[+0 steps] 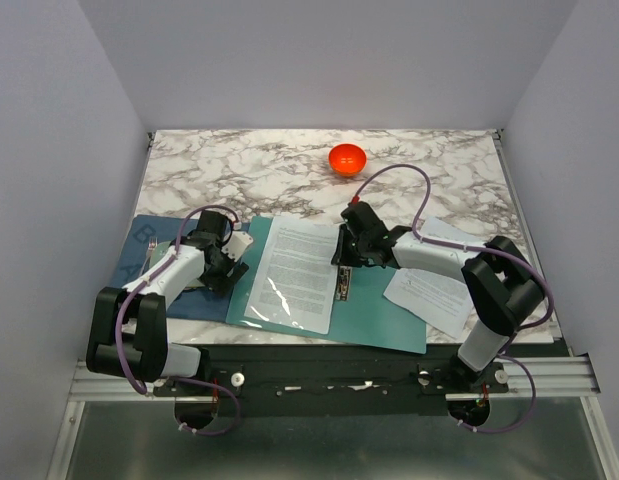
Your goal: Put the files into the folder
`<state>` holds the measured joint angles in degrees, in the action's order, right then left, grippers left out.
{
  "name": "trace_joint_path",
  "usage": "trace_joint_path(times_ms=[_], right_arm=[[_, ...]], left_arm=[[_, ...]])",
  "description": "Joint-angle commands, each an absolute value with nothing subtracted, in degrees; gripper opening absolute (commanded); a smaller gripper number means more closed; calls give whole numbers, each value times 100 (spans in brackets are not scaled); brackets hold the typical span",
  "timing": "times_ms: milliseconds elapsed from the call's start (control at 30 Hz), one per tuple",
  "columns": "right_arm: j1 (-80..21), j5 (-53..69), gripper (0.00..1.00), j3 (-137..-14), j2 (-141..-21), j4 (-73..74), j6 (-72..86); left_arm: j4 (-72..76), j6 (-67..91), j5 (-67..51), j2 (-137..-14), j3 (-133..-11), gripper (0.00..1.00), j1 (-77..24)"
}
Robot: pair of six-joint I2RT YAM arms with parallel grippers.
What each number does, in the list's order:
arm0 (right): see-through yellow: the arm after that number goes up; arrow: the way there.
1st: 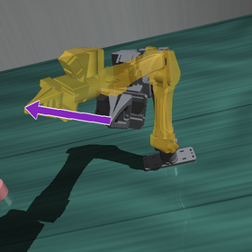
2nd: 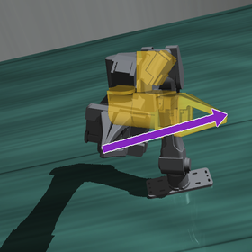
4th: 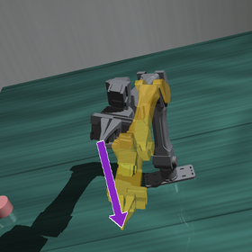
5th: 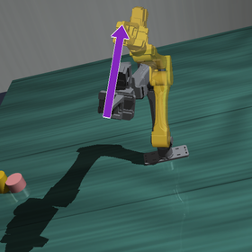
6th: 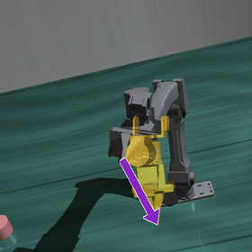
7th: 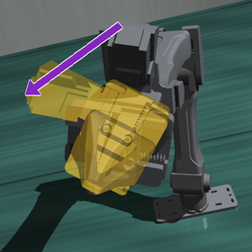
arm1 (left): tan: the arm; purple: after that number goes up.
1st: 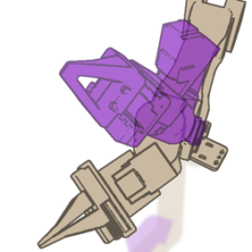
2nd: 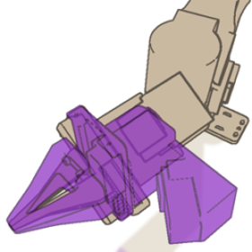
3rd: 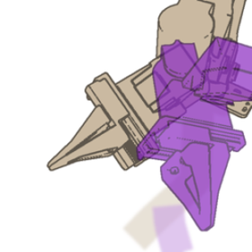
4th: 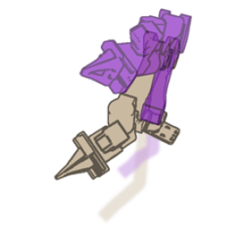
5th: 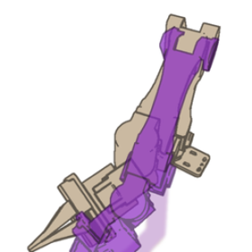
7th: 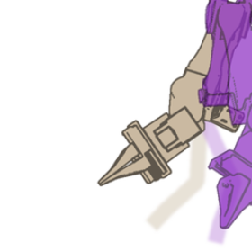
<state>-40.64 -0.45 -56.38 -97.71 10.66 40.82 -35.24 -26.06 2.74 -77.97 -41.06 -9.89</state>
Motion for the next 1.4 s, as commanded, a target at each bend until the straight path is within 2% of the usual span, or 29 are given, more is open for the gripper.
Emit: trace_joint_path(times_ms=[0,433,800,1167,1367], right_arm=[[-4052,176,24,-5932,-9905,817,4113],[-4148,580,8,-5915,-10195,483,4403],[-4412,545,1,-5660,-10037,510,4675],[-4649,422,1,-5625,-10195,624,4860],[-4755,238,17,-5766,-10204,835,4940]], left_arm=[[-3507,-2540,44,-7875,-4131,89,-1063],[-3568,-2487,97,-7769,-4122,88,-1160],[-3595,-2496,105,-7778,-4157,88,-1169],[-3603,-2566,141,-7717,-4122,88,-1169],[-3893,-2505,123,-7629,-4403,88,-1169]])
